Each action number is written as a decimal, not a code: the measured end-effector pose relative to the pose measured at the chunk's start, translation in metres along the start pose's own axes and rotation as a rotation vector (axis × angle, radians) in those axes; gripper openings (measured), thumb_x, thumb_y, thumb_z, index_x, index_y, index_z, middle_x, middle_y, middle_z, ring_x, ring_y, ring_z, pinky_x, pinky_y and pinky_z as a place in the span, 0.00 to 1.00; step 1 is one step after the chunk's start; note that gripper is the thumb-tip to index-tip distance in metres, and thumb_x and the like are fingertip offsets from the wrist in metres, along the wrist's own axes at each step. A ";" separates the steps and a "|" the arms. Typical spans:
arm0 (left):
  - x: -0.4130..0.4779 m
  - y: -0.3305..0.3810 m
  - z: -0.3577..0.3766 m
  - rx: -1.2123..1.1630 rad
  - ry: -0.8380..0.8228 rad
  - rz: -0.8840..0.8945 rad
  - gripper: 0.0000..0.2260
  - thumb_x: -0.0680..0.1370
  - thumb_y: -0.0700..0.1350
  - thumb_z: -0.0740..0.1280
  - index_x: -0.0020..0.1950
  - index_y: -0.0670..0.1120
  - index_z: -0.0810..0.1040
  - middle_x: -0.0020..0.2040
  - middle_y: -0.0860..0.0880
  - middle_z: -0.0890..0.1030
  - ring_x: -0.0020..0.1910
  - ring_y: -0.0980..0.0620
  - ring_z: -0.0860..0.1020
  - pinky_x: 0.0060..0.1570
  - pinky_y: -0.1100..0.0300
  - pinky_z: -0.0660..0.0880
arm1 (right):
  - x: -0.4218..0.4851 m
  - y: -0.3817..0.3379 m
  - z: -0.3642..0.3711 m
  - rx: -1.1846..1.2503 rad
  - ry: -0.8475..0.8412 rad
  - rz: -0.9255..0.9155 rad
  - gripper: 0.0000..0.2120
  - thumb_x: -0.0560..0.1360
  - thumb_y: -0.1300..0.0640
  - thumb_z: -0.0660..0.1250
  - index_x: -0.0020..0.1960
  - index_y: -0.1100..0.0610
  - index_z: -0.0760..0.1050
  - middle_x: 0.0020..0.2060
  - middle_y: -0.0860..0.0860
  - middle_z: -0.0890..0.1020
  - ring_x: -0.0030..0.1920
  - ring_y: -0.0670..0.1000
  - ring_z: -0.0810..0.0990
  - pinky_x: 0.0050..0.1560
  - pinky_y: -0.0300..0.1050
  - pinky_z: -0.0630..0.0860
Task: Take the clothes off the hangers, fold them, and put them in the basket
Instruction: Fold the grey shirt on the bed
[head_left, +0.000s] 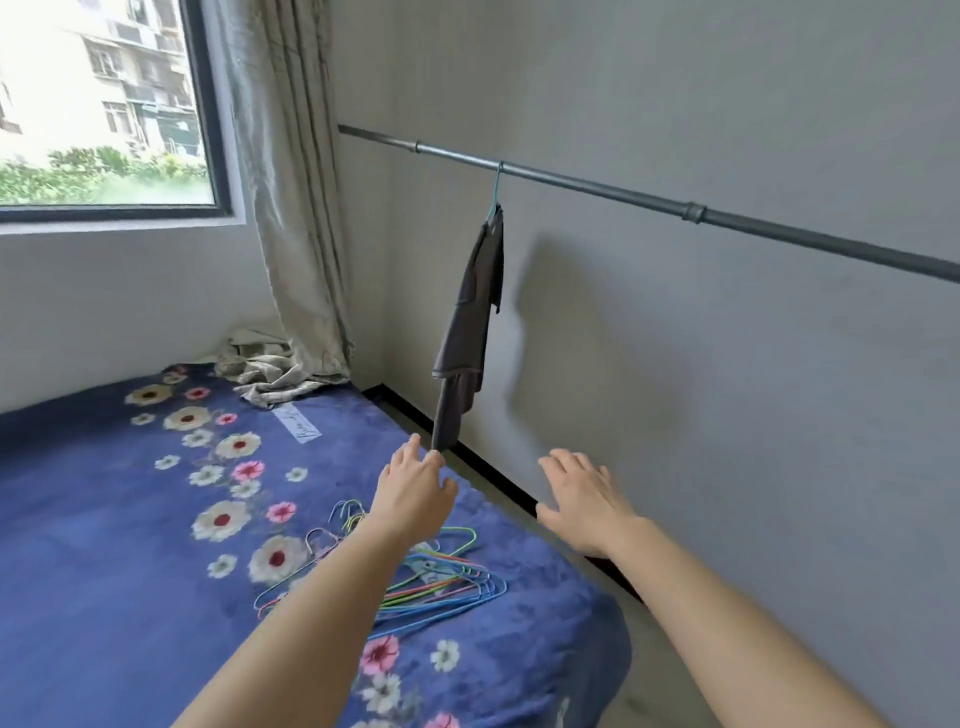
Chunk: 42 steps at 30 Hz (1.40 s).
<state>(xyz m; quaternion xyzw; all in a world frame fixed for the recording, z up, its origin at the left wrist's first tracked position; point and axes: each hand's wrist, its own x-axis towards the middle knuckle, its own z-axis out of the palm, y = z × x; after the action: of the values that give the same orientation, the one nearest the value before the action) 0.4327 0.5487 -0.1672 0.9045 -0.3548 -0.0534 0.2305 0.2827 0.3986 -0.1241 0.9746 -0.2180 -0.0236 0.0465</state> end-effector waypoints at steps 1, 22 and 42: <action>0.019 0.007 0.000 0.004 0.014 0.012 0.16 0.81 0.48 0.59 0.66 0.43 0.72 0.78 0.39 0.56 0.75 0.41 0.59 0.69 0.51 0.61 | 0.016 0.012 -0.004 -0.014 0.011 -0.004 0.26 0.79 0.47 0.59 0.74 0.56 0.60 0.74 0.53 0.62 0.73 0.55 0.61 0.68 0.52 0.62; 0.395 0.107 -0.038 -0.155 0.281 -0.112 0.20 0.80 0.48 0.59 0.72 0.47 0.67 0.77 0.44 0.58 0.74 0.43 0.58 0.68 0.51 0.63 | 0.390 0.227 -0.140 -0.180 0.247 -0.073 0.22 0.78 0.50 0.59 0.69 0.57 0.65 0.70 0.54 0.67 0.71 0.56 0.63 0.65 0.53 0.63; 0.603 0.140 -0.054 -0.014 0.412 -0.471 0.16 0.79 0.51 0.62 0.61 0.41 0.68 0.55 0.42 0.75 0.51 0.42 0.74 0.46 0.52 0.72 | 0.570 0.307 -0.219 -0.188 0.544 -0.017 0.08 0.78 0.63 0.61 0.57 0.59 0.72 0.47 0.52 0.80 0.45 0.54 0.79 0.40 0.44 0.68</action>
<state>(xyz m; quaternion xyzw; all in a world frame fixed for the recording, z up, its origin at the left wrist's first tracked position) 0.8076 0.0777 -0.0149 0.9521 -0.0810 0.0766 0.2849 0.6824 -0.1035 0.1098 0.9384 -0.1860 0.2182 0.1930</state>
